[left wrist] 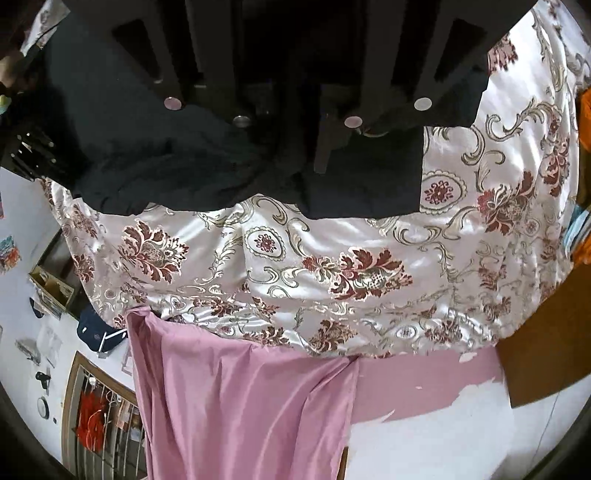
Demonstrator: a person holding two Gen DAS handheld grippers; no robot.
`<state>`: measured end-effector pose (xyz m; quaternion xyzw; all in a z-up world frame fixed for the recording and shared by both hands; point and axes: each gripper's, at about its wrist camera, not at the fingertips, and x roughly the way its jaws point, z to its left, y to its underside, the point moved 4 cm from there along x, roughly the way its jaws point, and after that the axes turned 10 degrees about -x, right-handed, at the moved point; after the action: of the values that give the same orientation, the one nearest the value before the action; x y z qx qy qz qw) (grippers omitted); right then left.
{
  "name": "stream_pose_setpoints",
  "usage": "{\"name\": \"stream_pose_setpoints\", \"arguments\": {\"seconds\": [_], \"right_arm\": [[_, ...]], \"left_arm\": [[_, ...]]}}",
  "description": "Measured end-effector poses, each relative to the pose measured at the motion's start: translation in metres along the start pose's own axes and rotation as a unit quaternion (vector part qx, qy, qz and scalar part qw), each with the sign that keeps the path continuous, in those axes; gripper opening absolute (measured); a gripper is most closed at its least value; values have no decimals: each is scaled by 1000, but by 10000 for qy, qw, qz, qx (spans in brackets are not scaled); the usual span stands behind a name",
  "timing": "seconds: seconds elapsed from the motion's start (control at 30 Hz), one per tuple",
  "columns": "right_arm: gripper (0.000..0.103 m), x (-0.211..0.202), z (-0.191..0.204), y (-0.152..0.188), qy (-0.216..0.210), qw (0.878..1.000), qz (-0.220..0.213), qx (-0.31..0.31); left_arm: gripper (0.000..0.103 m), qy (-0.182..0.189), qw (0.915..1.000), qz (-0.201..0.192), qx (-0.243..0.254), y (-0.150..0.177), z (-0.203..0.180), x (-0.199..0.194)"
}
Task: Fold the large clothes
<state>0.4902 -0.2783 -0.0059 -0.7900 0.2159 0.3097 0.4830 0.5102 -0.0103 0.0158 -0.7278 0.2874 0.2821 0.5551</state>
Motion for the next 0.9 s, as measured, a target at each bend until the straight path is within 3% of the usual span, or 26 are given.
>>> {"name": "stream_pose_setpoints", "arguments": {"seconds": [0.07,0.1,0.13,0.17,0.2,0.3,0.37,0.53,0.73,0.9], "right_arm": [[31,-3,-3,-4,-4,10000,-8,25],[38,-7,-5,-6,21,10000,-67,65],[51,-16,-8,-9,-6,9997,-193,162],[61,-23,-10,-11,-67,9993,-277,236],[64,-30,-12,-13,-117,9989,-343,288],[70,-49,-11,-15,-117,9985,-463,256],[81,-60,-9,-14,-135,9984,-517,167],[99,-90,3,-6,-351,9967,-667,-300],[100,-117,20,30,-718,9946,-656,-353],[100,-130,32,87,-1293,9894,-657,15]], "left_arm": [[19,-60,9999,35,128,1,-3,-5],[31,-33,9998,30,177,1,-4,-9],[58,78,9998,28,166,2,-6,-15],[75,153,9999,16,77,1,-6,-21],[102,179,9998,-31,-12,0,-5,-26],[103,324,9988,-119,-334,-2,-2,-45],[103,350,9985,-119,-405,-1,-2,-55],[103,278,9989,-368,37,24,-8,-81],[103,335,9961,-296,760,89,-13,-92],[103,994,9898,0,1022,139,-17,-90]]}}
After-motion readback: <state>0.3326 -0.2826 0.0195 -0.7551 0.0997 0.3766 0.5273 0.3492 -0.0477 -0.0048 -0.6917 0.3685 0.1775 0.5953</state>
